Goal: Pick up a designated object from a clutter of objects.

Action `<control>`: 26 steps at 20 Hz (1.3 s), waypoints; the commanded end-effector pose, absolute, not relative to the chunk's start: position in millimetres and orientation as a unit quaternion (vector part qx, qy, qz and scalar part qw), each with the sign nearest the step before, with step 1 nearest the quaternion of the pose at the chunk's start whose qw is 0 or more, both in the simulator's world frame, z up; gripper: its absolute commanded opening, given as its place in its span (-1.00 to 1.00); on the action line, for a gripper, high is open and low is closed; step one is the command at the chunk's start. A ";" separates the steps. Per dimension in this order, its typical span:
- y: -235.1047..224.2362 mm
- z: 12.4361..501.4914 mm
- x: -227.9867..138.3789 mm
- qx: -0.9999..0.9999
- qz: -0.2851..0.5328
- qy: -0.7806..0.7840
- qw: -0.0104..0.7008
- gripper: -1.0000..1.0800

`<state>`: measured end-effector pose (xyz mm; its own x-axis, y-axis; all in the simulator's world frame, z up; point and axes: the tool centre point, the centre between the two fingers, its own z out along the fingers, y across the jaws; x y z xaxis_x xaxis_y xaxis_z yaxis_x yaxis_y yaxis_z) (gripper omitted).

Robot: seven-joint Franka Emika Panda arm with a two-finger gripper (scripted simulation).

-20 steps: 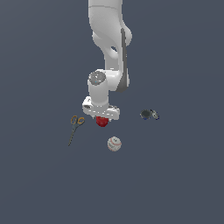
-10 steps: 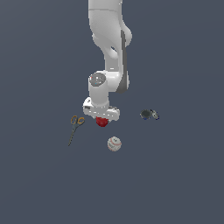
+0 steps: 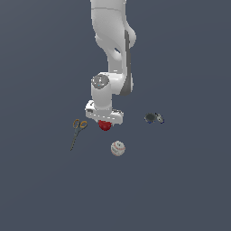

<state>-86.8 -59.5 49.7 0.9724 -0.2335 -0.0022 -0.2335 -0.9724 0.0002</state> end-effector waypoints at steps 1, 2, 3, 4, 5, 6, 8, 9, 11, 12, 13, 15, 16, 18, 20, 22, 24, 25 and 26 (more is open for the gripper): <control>-60.5 55.8 -84.9 -0.993 0.000 0.118 0.000 -1.00; -61.1 58.9 -84.3 -0.993 0.000 0.118 0.000 -1.00; -61.7 62.6 -83.6 -0.993 0.000 0.118 0.000 -1.00; -62.3 66.7 -82.9 -0.993 0.000 0.118 0.000 -1.00; -63.1 71.2 -82.0 -0.993 0.000 0.118 0.000 -1.00; -63.9 76.3 -81.1 -0.993 0.000 0.118 0.000 -1.00; -65.9 87.7 -78.9 -0.993 0.000 0.118 0.000 -1.00; -66.9 94.1 -77.7 -0.993 0.000 0.118 0.000 -1.00; -69.6 108.2 -75.0 -0.993 0.000 0.118 0.000 -1.00; -71.0 116.0 -73.5 -0.993 0.000 0.118 0.000 -1.00; -72.4 124.2 -71.9 -0.993 0.000 0.118 0.000 -1.00; -75.4 141.9 -68.5 -0.993 0.000 0.118 0.000 -1.00; -77.0 151.0 -66.7 -0.993 0.000 0.118 0.000 -1.00; -80.1 169.3 -63.1 -0.993 0.000 0.118 0.000 -1.00; -83.3 187.7 -59.4 -0.993 0.000 0.118 0.000 -1.00; -86.4 206.1 -55.7 -0.993 0.000 0.118 0.000 -1.00; -89.6 224.8 -51.8 -0.993 0.000 0.118 0.000 -1.00; -91.2 234.1 -49.8 -0.993 0.000 0.118 0.000 -1.00; -92.7 243.5 -47.8 -0.993 0.000 0.118 0.000 -1.00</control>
<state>-50.9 -90.3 228.0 0.9721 -0.2345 -0.0013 -0.2345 -0.9721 0.0005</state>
